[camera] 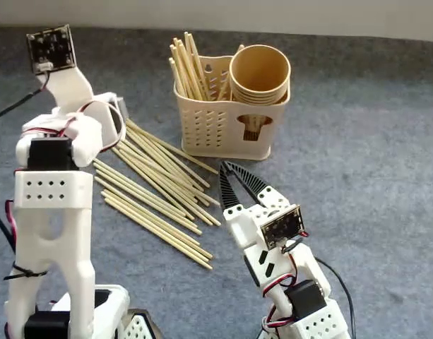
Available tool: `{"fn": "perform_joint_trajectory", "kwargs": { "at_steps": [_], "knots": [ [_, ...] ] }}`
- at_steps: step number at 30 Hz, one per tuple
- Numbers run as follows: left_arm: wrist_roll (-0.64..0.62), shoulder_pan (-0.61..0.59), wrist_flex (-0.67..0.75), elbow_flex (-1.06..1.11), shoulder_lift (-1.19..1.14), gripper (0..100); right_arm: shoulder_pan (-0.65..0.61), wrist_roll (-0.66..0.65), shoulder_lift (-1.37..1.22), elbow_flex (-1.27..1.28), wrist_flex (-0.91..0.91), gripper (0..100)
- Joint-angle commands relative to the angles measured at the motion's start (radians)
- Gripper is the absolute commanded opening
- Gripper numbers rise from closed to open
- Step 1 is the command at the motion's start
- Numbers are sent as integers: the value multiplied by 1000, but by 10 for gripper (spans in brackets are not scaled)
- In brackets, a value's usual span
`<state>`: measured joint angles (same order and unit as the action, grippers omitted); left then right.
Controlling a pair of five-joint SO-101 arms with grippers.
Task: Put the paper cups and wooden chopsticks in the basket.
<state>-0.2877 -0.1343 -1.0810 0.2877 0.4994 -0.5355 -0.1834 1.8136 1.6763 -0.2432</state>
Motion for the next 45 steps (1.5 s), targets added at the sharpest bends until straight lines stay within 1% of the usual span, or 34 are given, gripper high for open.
{"fn": "perform_joint_trajectory", "kwargs": {
  "at_steps": [1, 4, 9, 12, 16, 20, 23, 25, 32, 36, 45],
  "knots": [
    [17, -31, -54, 38, 41, 140, 10, -14, 13, 96, 1, 6],
    [18, -31, -49, 108, 35, 141, 10, -14, 13, 96, 1, 6],
    [12, -28, 41, 219, 31, 140, 10, -14, 13, 96, 1, 6],
    [-32, -28, 77, 249, 7, 140, 10, -14, 13, 96, 1, 6],
    [-51, -16, 75, 189, -134, 140, 8, -14, 13, 96, -1, 6],
    [-143, 4, 38, 67, -315, 140, 8, -14, 13, 96, -1, 6],
    [-238, 7, 20, -22, -414, 140, 8, -14, 13, 96, -1, 6],
    [-279, 25, 18, -65, -464, 140, 8, -14, 13, 96, -1, 6],
    [-373, 119, 20, -104, -593, 140, 8, -14, 16, 96, 1, 6],
    [-379, 139, 25, -104, -639, 140, 7, -14, 18, 96, 1, 6],
    [-381, 140, 26, -104, -728, 139, 7, -14, 18, 96, 1, 6]
  ]
}}
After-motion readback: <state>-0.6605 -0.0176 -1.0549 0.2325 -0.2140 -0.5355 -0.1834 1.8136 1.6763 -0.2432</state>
